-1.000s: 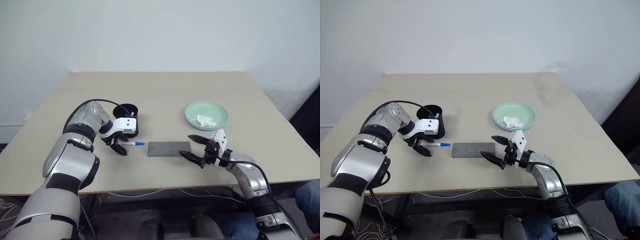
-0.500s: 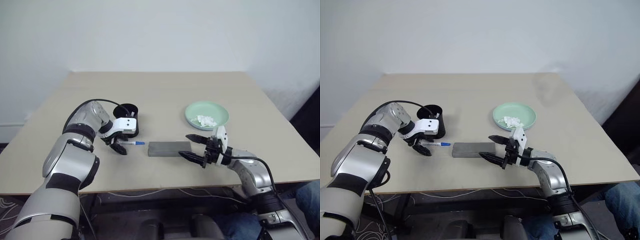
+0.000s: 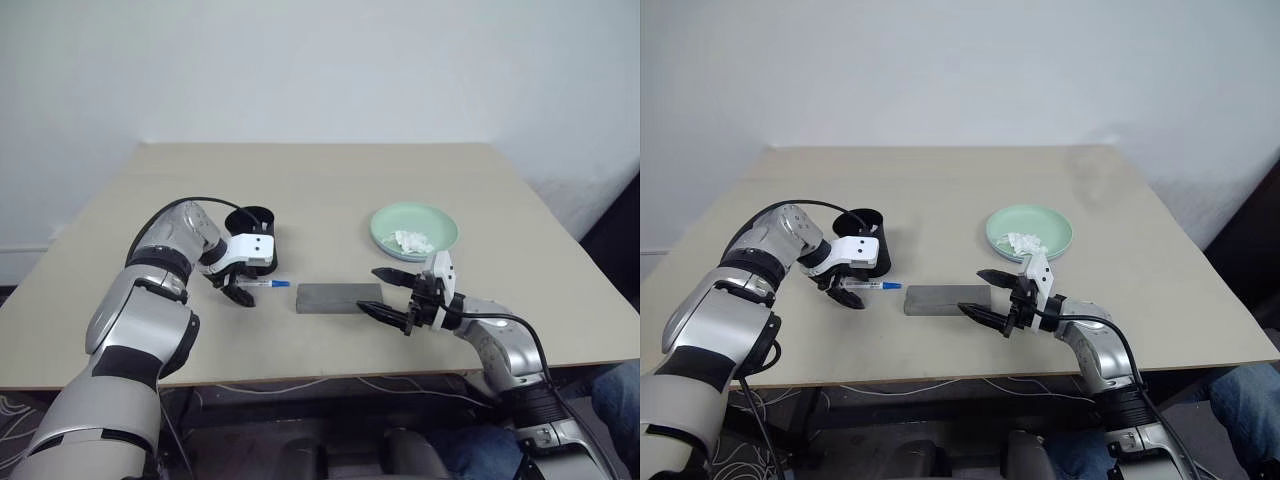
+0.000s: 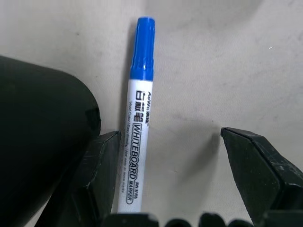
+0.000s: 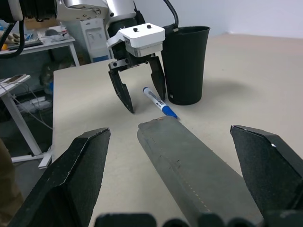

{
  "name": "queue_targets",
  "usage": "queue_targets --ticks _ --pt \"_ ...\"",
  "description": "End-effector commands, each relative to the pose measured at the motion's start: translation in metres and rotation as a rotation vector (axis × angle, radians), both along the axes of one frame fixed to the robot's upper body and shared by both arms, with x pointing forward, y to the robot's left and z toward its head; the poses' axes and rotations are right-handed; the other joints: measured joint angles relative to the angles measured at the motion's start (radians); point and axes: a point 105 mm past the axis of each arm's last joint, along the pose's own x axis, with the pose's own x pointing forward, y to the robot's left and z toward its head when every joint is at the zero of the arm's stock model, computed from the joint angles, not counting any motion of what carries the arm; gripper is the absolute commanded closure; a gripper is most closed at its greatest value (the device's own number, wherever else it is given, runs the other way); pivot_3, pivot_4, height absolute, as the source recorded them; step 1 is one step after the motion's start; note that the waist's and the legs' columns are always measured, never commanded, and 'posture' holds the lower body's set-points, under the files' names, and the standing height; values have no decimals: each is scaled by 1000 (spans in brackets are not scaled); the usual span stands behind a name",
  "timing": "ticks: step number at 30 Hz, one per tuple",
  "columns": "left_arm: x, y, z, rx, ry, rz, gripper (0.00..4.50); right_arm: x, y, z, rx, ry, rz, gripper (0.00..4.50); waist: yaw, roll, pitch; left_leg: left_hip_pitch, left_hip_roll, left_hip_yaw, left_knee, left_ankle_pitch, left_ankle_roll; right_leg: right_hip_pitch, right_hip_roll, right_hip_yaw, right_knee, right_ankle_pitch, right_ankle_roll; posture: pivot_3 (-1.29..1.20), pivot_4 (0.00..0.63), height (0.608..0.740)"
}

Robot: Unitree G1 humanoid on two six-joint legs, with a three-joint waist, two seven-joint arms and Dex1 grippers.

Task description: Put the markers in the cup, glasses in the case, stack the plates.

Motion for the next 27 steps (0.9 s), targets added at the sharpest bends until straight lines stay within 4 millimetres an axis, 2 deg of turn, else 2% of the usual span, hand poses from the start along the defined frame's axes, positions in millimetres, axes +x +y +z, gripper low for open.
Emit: queue_targets --ticks 1,12,27 --pt "11 -7 24 -43 -80 -18 943 4 -1 13 18 -57 -6 88 0 0 0 0 0 0 0 0 0 0 0 0 0 0 0 0 0 721" --pt "7 -2 25 -34 -58 -28 943 5 0 13 24 -61 -10 88 0 0 0 0 0 0 0 0 0 0 0 0 0 0 0 0 0 721" --pt "-1 4 7 21 -25 -71 943 6 0 13 22 -62 -18 88 0 0 0 0 0 0 0 0 0 0 0 0 0 0 0 0 0 721"
